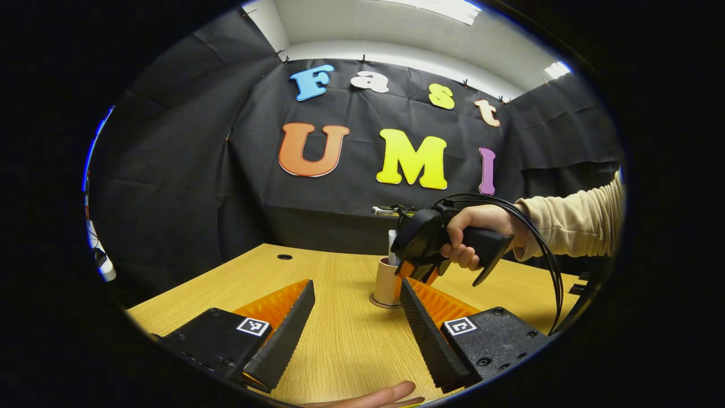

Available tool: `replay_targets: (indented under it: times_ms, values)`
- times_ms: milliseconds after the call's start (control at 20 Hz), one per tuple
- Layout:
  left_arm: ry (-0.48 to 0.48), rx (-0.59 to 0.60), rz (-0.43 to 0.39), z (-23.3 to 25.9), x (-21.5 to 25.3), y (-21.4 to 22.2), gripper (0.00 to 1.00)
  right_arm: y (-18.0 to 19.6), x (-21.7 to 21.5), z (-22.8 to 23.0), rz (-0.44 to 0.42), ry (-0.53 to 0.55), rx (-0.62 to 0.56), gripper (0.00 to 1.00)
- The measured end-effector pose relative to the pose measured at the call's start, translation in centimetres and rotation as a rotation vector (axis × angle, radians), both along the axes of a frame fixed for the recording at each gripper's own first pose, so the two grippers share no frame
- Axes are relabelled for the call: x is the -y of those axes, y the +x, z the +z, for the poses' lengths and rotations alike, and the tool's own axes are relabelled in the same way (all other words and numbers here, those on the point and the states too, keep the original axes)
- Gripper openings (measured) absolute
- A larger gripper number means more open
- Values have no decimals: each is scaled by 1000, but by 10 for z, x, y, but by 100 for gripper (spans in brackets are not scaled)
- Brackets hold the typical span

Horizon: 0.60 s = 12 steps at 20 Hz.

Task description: Put the toothbrush and toothpaste on the desktop into the cup, then pick up the cup and place it on the coaster on the desktop.

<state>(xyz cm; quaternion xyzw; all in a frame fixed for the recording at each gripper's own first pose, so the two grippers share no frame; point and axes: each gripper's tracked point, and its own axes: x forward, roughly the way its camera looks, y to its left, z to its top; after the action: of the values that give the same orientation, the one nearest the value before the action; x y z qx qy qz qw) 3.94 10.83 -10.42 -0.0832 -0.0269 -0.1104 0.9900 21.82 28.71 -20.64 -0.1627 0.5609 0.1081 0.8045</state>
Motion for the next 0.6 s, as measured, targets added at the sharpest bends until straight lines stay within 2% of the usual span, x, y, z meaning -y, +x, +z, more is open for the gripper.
replay_targets:
  times_ms: [200, 400, 550, 600]
  values:
    - [3, -8, 1, -1, 2, -4, 96, 0, -2, 2, 10, 6, 19, 24]
    - [5, -19, 19, 3, 3, 1, 96, -4, 5, 19, 34, 49, 71, 32]
    - [18, -24, 34, 12, 8, 11, 96, -18, 18, 35, 33, 83, 120, 71]
    - [25, -13, 45, 18, 9, 14, 96, -25, 21, 43, 27, 107, 134, 73]
